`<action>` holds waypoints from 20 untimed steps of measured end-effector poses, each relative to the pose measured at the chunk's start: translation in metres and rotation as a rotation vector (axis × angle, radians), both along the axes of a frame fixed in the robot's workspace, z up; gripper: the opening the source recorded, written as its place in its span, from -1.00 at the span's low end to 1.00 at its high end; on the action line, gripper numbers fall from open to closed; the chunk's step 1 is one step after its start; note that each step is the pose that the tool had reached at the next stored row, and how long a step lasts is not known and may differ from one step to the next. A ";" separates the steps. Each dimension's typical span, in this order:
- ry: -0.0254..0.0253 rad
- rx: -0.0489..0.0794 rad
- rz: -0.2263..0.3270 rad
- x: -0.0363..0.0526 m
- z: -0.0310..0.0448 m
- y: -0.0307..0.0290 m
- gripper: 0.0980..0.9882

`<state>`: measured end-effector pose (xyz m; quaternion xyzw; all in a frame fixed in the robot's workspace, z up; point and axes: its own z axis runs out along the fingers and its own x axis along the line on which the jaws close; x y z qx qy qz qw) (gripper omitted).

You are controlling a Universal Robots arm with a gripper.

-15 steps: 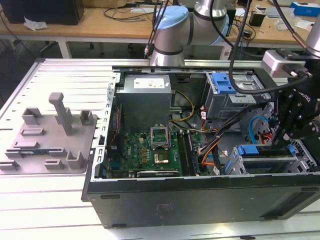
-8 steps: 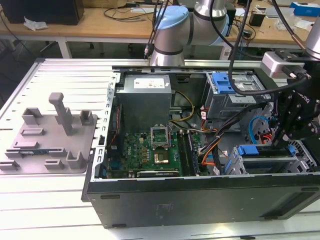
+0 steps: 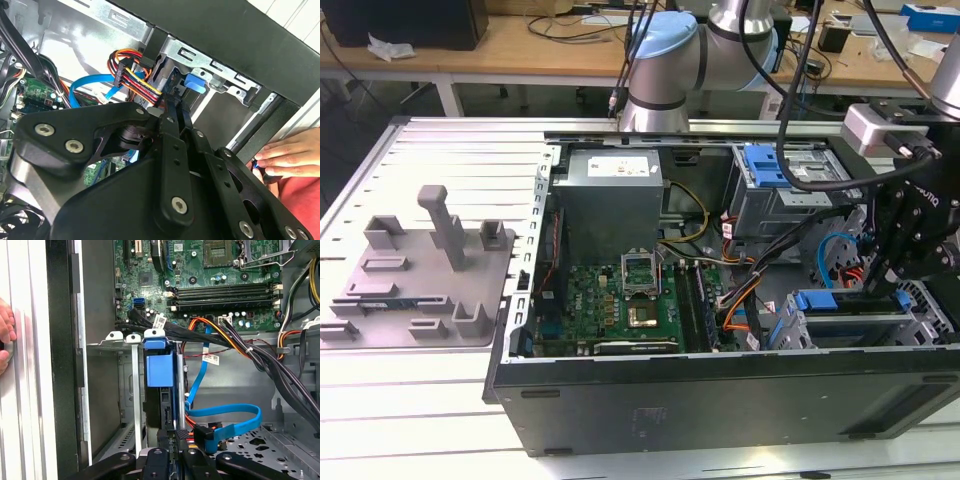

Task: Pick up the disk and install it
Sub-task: 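Insert the first disk wire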

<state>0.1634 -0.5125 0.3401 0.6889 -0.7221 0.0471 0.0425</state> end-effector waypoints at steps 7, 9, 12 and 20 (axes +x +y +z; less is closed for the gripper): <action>0.0000 -0.004 0.000 0.0000 0.0024 0.0000 -0.84; 0.0000 -0.005 0.000 0.0000 0.0019 0.0000 -0.84; -0.0001 -0.005 0.000 0.0000 0.0001 0.0001 -0.84; 0.0001 -0.004 0.000 0.0000 -0.0008 0.0003 -0.84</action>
